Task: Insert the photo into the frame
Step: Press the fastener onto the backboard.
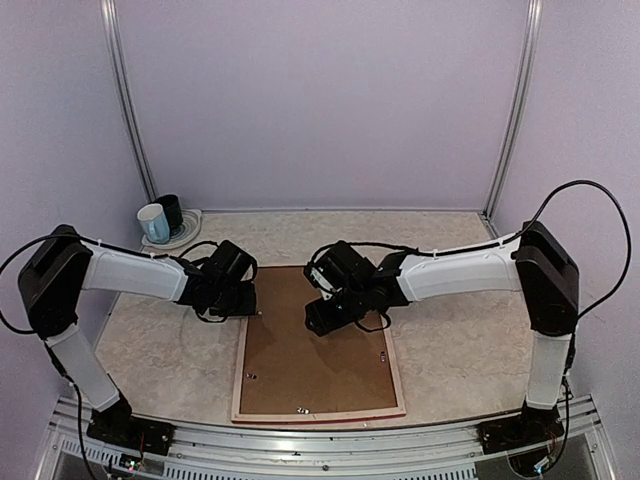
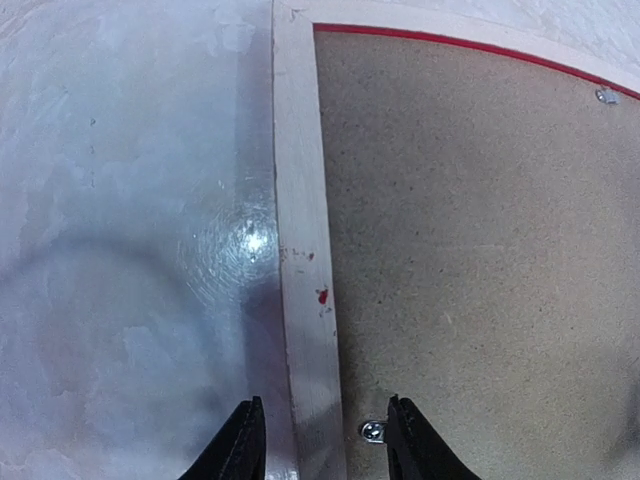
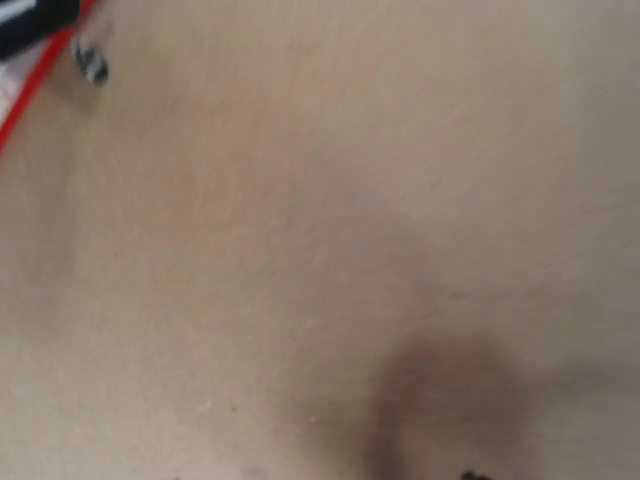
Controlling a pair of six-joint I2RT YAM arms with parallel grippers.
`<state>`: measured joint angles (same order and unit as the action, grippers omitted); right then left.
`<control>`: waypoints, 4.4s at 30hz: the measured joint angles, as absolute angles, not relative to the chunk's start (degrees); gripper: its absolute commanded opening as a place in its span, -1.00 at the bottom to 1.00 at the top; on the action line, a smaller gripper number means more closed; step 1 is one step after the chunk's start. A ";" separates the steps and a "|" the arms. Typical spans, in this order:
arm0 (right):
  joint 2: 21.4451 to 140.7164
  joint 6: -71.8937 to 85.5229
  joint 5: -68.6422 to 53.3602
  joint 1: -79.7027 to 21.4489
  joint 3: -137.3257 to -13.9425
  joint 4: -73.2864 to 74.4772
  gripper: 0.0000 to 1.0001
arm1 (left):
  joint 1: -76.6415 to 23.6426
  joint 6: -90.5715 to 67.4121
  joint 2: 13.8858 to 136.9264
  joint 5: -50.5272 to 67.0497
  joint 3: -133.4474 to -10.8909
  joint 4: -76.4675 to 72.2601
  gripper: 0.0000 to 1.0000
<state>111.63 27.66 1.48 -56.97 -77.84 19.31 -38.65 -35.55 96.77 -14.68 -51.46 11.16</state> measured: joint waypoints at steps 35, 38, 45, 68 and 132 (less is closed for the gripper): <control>126.06 26.85 -1.83 -58.37 -94.89 21.08 0.15 | -38.28 -36.84 99.98 -11.38 -51.40 9.19 -0.10; 126.06 26.89 -1.72 -58.37 -94.74 21.15 0.15 | -38.33 -36.86 99.98 -10.92 -51.35 8.99 -0.11; 126.45 27.18 -1.72 -58.37 -94.65 21.21 0.15 | -38.35 -36.80 99.98 -10.76 -51.18 8.84 -0.16; 126.67 27.99 -1.76 -58.37 -94.24 21.37 0.15 | -38.39 -35.64 98.70 -8.12 -50.28 9.80 -0.05; 126.78 28.36 -3.25 -58.37 -94.24 21.26 0.15 | -37.63 -33.47 95.61 -5.98 -47.11 10.09 -0.31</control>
